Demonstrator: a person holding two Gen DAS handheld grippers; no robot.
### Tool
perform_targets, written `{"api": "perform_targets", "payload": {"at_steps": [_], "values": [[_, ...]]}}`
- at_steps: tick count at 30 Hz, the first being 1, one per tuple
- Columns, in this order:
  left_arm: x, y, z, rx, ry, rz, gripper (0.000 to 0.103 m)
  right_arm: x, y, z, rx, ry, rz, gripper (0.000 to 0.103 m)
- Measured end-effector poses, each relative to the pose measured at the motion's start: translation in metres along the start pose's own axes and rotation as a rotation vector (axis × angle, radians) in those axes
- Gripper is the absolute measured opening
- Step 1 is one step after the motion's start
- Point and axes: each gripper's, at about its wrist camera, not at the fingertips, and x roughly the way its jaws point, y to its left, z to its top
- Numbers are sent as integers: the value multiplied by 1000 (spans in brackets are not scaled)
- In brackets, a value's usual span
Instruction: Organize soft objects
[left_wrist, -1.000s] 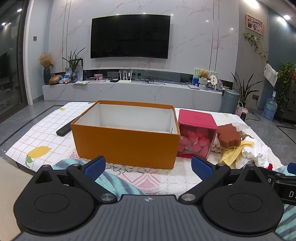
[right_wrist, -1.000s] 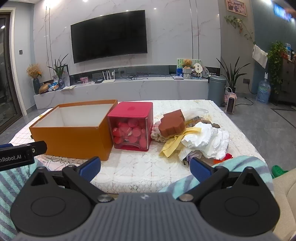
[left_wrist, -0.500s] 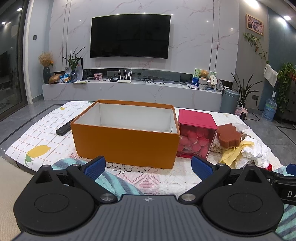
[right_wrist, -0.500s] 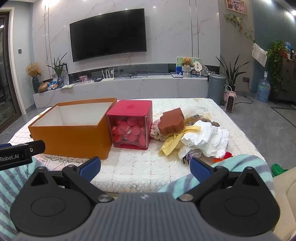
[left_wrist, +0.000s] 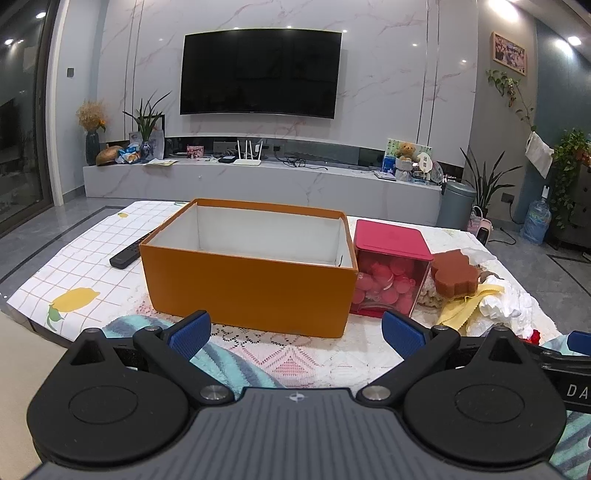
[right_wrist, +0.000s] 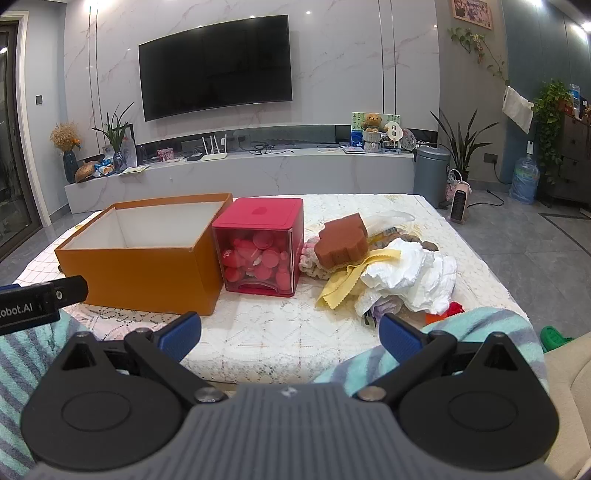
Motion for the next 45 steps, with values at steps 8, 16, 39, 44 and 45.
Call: {"api": "perform_targets", "payload": {"at_steps": [8, 16, 39, 44, 45], "values": [[0, 0, 0, -3, 7, -1, 103, 0, 0, -1, 0, 4, -3, 100], [0, 0, 0, -3, 7, -1, 103, 1, 0, -1, -1, 6, -2, 100], [4, 1, -6, 3, 17, -1, 103, 3, 1, -3, 1, 13, -4, 100], [6, -1, -6, 11, 50, -31, 103, 6, -1, -8, 9, 20, 13, 100], [7, -2, -6, 10, 54, -38, 103, 7, -4, -7, 20, 22, 25, 100]]}}
